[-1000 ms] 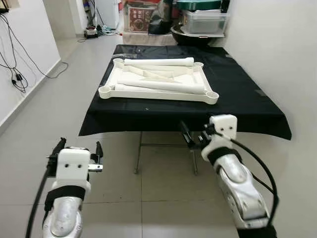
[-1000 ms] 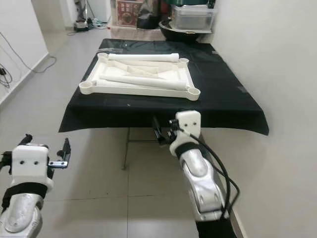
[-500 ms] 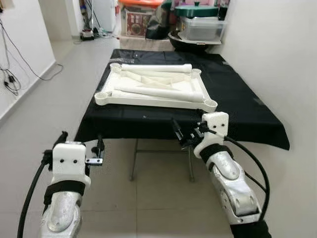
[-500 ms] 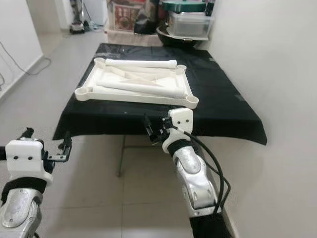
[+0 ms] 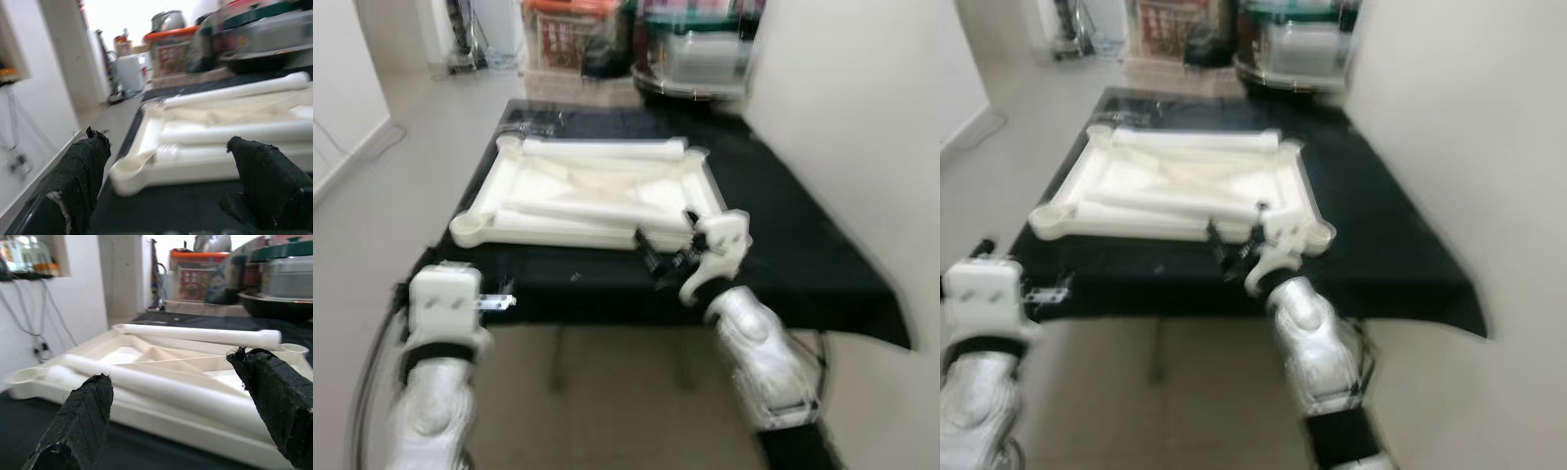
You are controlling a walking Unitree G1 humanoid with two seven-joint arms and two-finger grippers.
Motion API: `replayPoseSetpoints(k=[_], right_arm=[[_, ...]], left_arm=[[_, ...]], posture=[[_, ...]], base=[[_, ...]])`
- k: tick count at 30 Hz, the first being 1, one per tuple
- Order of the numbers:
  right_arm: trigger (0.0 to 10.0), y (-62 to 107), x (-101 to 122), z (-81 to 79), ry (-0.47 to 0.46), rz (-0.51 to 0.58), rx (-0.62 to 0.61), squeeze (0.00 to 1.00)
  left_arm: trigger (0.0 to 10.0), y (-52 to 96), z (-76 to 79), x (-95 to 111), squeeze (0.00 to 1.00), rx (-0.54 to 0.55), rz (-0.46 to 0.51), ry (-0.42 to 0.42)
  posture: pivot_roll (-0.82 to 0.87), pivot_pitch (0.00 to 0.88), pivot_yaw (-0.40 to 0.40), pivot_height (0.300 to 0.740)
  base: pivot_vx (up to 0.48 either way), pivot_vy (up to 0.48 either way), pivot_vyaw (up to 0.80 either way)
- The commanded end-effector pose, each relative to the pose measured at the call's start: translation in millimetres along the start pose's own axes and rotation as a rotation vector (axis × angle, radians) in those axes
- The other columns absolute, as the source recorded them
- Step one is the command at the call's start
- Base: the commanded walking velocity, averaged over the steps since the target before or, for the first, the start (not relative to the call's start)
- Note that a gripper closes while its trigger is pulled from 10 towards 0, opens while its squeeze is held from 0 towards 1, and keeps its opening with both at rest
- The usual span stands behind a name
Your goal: Building children table
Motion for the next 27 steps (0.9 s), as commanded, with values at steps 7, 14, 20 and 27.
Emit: replayPoseSetpoints(k=[7,14,20,27], right_arm=[[10.0,-3.8,4.2,10.2,0.011,0.014,-0.007,0.00],[10.0,-15.0,12.6,8.6,0.050,0.041,0.018,0.00],[10.0,-19.3,13.6,6.3,0.050,0.043,0.029,0.00],[10.0,-21.2,14.6,5.7,0.034,0.049,0.037,0.00]], left_arm=[[10.0,-0.3,4.3,3.6,0.00,-0.003,0.020,0.006],[10.0,0.5,3.3,3.2,0.00,0.006,0.018,-0.015],[10.0,0.1,2.0,4.7,0.00,0.028,0.028,0.013],[10.0,-1.6,0.0,4.1,0.00,0.044,0.026,0.016]], posture=[[0.11,0.000,-0.092,0.740],[0.12,0.000,-0.108,0.740],[0.13,0.000,-0.107,0.740],[0.13,0.000,-0.099,0.740]], base=[[0.480,0.000,0.00],[0.088,-0.403,0.00],[0.047,-0.406,0.00],[0.041,-0.048,0.00]])
Point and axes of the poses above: a point about 5 cm out from each wrist's last joint towards the gripper, its own y axis pointing back from the gripper into the wrist, its own x axis along the axis of the wrist's last joint, z = x × y, the point moved 2 cm from there along -y, pointing out of the wrist towards the gripper, and after that the axes turned 5 degrees about -y, right-handed, at the moved point
